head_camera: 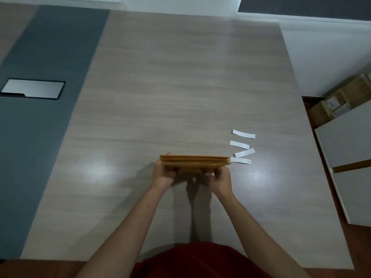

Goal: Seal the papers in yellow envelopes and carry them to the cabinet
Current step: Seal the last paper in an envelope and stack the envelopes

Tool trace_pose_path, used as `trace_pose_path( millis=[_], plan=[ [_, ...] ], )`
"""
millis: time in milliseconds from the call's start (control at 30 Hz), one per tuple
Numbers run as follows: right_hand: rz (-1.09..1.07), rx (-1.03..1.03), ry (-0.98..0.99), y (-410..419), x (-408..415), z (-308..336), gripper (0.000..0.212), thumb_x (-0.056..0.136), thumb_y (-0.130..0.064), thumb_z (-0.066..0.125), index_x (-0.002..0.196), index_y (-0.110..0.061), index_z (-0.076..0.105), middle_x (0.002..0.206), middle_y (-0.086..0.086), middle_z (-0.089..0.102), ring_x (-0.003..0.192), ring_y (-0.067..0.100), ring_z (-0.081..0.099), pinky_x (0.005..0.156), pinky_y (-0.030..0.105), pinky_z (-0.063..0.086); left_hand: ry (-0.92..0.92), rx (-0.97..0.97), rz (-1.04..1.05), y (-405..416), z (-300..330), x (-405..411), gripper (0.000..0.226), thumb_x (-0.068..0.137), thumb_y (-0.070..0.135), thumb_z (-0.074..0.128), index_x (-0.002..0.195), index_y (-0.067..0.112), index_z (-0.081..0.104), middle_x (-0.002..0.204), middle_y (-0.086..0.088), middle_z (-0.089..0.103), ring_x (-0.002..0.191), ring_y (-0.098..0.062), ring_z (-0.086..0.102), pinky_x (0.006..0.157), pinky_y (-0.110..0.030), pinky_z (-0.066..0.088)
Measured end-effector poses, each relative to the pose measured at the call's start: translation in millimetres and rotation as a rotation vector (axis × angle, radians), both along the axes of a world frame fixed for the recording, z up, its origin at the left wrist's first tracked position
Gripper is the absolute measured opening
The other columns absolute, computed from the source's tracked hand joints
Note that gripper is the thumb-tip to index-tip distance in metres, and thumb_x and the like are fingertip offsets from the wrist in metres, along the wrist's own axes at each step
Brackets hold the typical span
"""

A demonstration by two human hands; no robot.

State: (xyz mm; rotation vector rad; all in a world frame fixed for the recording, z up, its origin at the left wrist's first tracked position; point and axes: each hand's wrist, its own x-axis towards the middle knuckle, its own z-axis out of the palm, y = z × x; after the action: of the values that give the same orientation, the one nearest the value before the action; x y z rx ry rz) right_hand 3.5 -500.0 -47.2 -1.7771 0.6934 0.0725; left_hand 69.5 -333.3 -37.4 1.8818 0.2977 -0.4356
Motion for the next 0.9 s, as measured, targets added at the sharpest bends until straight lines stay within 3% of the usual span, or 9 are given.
trace_pose_path(
  millis=[67,200,300,433,567,633,733,800,900],
  plan=[
    [0.032,0.018,0.017,1,1,1,0.019,0.081,0.003,0.072,0.088,-0.011,0.063,0.092,0.011,0.066,0.09,0.025,0.062,0.079,0.035,0.058,0.031,-0.037,0.022,1,-7,-2,0.045,0.095,0.0,0.033,0.055,0.015,0.046,0.05,-0.001,0.041,0.056,-0.018,0.04,0.059,-0.03,0.036],
    [0.139,0.037,-0.032,-4,1,29,0.035,0.076,0.004,0.077,0.106,-0.008,0.066,0.091,-0.008,0.065,0.1,0.022,0.067,0.066,0.006,0.049,0.119,-0.125,0.011,4,-4,-4,0.038,0.096,0.007,0.041,0.06,0.017,0.047,0.051,0.001,0.045,0.055,-0.016,0.05,0.059,-0.028,0.041],
    [0.258,0.147,-0.271,-14,3,59,0.065,0.059,0.001,0.089,0.118,-0.009,0.064,0.111,-0.002,0.07,0.109,0.009,0.064,0.084,0.015,0.053,0.068,-0.211,0.093,5,-9,-2,0.034,0.099,0.01,0.032,0.069,0.014,0.045,0.051,-0.004,0.052,0.057,-0.018,0.053,0.059,-0.025,0.048],
    [0.289,0.307,-0.366,-16,4,83,0.04,0.06,-0.008,0.087,0.097,-0.003,0.072,0.101,0.008,0.074,0.1,0.023,0.07,0.083,0.04,0.059,0.059,-0.26,0.138,1,-6,-5,0.037,0.099,0.007,0.029,0.068,0.014,0.047,0.049,-0.004,0.056,0.057,-0.018,0.058,0.061,-0.025,0.048],
    [0.229,0.283,-0.344,-12,10,80,0.031,0.06,-0.014,0.085,0.08,0.003,0.069,0.085,0.007,0.075,0.082,0.018,0.071,0.072,0.028,0.057,0.075,-0.209,0.003,11,15,-13,0.036,0.099,0.002,0.035,0.07,0.017,0.05,0.067,-0.004,0.055,0.069,-0.016,0.053,0.07,-0.03,0.043],
    [0.221,0.261,-0.34,-12,12,79,0.031,0.06,-0.017,0.086,0.079,0.002,0.071,0.084,0.007,0.075,0.081,0.017,0.071,0.072,0.026,0.056,-0.063,-0.188,-0.175,30,35,-12,0.025,0.087,-0.01,0.062,0.083,0.014,0.058,0.085,-0.007,0.062,0.076,-0.008,0.062,0.077,-0.025,0.05],
    [0.215,0.218,-0.343,-10,13,79,0.031,0.059,-0.024,0.087,0.078,-0.004,0.072,0.08,0.003,0.075,0.077,0.011,0.069,0.069,0.022,0.054,-0.227,-0.301,-0.316,40,58,-2,0.053,0.063,-0.016,0.082,0.11,-0.001,0.064,0.11,-0.016,0.071,0.103,-0.019,0.067,0.088,-0.029,0.055],
    [0.219,0.2,-0.349,-11,13,78,0.03,0.06,-0.029,0.087,0.077,-0.009,0.073,0.079,0.001,0.075,0.075,0.008,0.068,0.066,0.019,0.053,-0.285,-0.379,-0.307,37,77,-1,0.047,0.064,-0.002,0.086,0.109,0.003,0.07,0.106,-0.008,0.075,0.1,-0.018,0.071,0.084,-0.025,0.056],
    [0.22,0.208,-0.354,-11,14,77,0.024,0.06,-0.032,0.087,0.074,-0.017,0.073,0.077,-0.001,0.074,0.074,0.008,0.066,0.065,0.019,0.051,-0.321,-0.325,-0.219,25,89,-2,0.019,0.066,0.013,0.085,0.083,0.009,0.076,0.087,0.0,0.078,0.084,-0.012,0.073,0.077,-0.021,0.054]
  ],
)
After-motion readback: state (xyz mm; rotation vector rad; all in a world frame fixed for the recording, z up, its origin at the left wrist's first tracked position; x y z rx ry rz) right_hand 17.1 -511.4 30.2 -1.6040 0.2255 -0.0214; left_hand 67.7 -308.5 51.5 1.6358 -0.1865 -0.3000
